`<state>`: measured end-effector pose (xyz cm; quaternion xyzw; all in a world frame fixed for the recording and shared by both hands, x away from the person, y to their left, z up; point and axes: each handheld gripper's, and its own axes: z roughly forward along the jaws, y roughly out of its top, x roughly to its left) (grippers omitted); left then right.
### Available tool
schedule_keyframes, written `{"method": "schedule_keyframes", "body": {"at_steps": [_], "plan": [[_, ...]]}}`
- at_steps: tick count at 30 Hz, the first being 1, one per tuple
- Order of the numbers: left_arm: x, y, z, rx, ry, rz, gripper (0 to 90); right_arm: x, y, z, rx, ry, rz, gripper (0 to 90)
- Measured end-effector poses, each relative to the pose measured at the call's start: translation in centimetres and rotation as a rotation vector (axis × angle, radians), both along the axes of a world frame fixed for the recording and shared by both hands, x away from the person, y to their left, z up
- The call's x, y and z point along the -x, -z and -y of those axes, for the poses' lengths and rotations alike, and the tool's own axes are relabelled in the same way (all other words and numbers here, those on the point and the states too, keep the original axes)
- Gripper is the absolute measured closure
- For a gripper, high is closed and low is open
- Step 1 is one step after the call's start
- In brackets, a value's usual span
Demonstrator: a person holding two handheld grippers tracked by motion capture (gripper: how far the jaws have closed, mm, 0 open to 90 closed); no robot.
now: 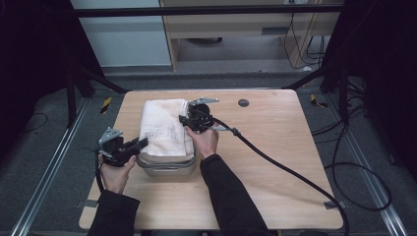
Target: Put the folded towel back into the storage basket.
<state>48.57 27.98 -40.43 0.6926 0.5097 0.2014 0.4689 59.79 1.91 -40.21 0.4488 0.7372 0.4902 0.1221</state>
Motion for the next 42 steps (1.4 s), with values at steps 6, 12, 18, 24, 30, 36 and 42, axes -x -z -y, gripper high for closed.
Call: {"method": "schedule_keyframes", "body": {"at_steps": [6, 12, 18, 24, 30, 36, 42], "plan": [[-0.4, 1.0, 0.5, -0.041, -0.005, -0.024, 73.3, -0.3, 1.4, -0.1, 0.017, 0.008, -0.018, 69.8], [-0.8, 1.8, 0.8, -0.063, -0.005, -0.048, 73.3, -0.2, 2.3, -0.4, 0.053, 0.009, -0.01, 69.6], [-1.0, 2.3, 0.9, -0.081, -0.001, -0.067, 73.2, -0.2, 2.8, -0.3, 0.064, 0.013, -0.018, 68.7], [-1.2, 2.6, 1.2, -0.102, -0.007, -0.081, 72.8, -0.1, 3.3, -0.4, 0.092, 0.007, -0.008, 66.9], [-1.4, 2.9, 1.7, -0.149, -0.022, -0.101, 67.2, 0.1, 3.8, -0.4, 0.115, -0.003, 0.005, 62.9], [-1.3, 2.6, 1.7, -0.138, -0.066, -0.086, 56.8, 0.4, 3.1, 0.0, 0.145, -0.011, 0.048, 59.2], [-0.8, 1.7, 1.8, -0.118, -0.058, -0.022, 53.0, 1.3, 1.8, 1.0, 0.107, -0.012, 0.105, 54.4]]}}
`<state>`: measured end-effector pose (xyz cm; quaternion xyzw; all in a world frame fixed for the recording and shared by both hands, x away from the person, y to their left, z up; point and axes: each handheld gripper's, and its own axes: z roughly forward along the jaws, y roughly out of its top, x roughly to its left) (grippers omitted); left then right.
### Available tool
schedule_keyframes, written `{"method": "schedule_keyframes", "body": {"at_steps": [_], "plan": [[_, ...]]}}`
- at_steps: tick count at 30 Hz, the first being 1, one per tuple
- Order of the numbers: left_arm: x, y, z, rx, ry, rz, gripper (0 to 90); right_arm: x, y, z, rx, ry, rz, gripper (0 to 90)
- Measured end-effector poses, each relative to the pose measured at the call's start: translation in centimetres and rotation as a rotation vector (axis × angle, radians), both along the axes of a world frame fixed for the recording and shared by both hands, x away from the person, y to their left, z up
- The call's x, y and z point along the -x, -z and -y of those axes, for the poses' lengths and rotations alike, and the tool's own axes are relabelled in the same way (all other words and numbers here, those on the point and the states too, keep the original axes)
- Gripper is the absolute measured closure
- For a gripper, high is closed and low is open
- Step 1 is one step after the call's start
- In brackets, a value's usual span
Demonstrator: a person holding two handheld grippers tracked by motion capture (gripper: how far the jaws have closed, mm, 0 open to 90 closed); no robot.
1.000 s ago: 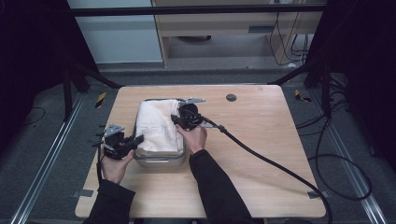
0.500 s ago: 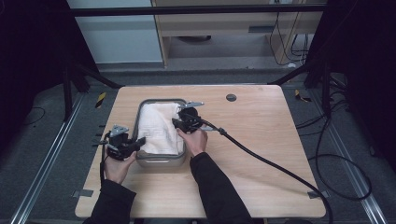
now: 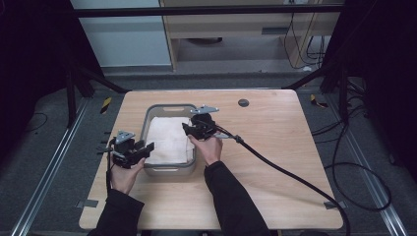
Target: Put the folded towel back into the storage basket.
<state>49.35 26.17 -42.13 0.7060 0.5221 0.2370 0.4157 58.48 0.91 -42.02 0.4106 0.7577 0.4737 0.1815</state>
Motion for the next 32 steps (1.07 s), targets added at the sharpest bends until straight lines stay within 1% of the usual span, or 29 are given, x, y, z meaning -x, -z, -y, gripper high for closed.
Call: {"method": "schedule_keyframes", "body": {"at_steps": [2, 3, 4, 6, 7, 8, 9, 11, 14, 16, 19, 23, 26, 27, 28, 29, 30, 32], "plan": [[0.3, -0.4, 0.0, 0.005, 0.016, 0.031, 51.5, 0.3, -0.5, 0.5, -0.005, 0.002, 0.026, 52.0], [0.4, -0.6, 0.0, 0.006, 0.017, 0.047, 49.5, 0.6, -1.0, 1.1, -0.017, 0.006, 0.048, 48.4], [0.6, -0.8, 0.0, 0.009, 0.017, 0.061, 49.5, 0.6, -1.0, 1.1, -0.017, 0.006, 0.048, 48.4], [0.8, -1.2, 0.0, 0.021, 0.024, 0.08, 46.8, 0.8, -1.5, 1.8, -0.021, 0.008, 0.064, 44.5], [1.0, -1.3, -0.1, 0.026, 0.025, 0.092, 43.5, 1.1, -2.0, 2.7, -0.024, 0.009, 0.074, 39.8], [1.1, -1.3, -0.1, 0.027, 0.024, 0.098, 43.5, 1.1, -2.0, 2.7, -0.024, 0.009, 0.074, 39.8], [1.2, -1.4, -0.2, 0.029, 0.024, 0.106, 41.7, 1.2, -2.1, 3.0, -0.021, 0.012, 0.077, 37.6], [1.4, -1.4, -0.2, 0.023, 0.019, 0.12, 38.6, 1.5, -2.5, 3.9, -0.016, 0.015, 0.095, 33.9], [1.6, -1.3, -0.3, 0.021, 0.016, 0.131, 35.0, 2.0, -2.6, 5.6, -0.031, 0.013, 0.091, 28.3], [1.8, -1.3, -0.4, 0.022, 0.014, 0.136, 33.2, 2.4, -2.6, 6.8, -0.034, 0.011, 0.081, 25.2], [2.0, -1.1, -0.6, 0.022, 0.016, 0.141, 31.2, 3.2, -2.3, 8.7, -0.026, 0.015, 0.082, 22.8], [2.3, -1.0, -0.7, 0.025, 0.024, 0.143, 29.2, 4.3, -1.7, 11.3, -0.026, 0.024, 0.069, 19.5], [2.7, -0.8, -0.8, 0.017, 0.032, 0.147, 28.3, 5.3, -1.1, 13.3, -0.014, 0.037, 0.063, 18.0], [2.8, -0.8, -0.9, 0.018, 0.035, 0.148, 28.0, 5.9, -0.6, 14.7, -0.011, 0.049, 0.06, 17.1], [2.8, -0.7, -0.9, 0.018, 0.035, 0.151, 28.0, 6.3, -0.3, 15.4, -0.014, 0.059, 0.053, 16.8], [2.9, -0.7, -1.0, 0.018, 0.033, 0.153, 28.0, 6.3, -0.3, 15.4, -0.014, 0.059, 0.053, 16.8], [2.9, -0.6, -1.0, 0.018, 0.035, 0.154, 27.8, 6.6, -0.1, 16.2, -0.012, 0.067, 0.053, 16.9], [3.1, -0.3, -1.1, -0.003, 0.031, 0.163, 27.7, 7.2, 0.5, 17.8, -0.015, 0.087, 0.05, 17.9]]}}
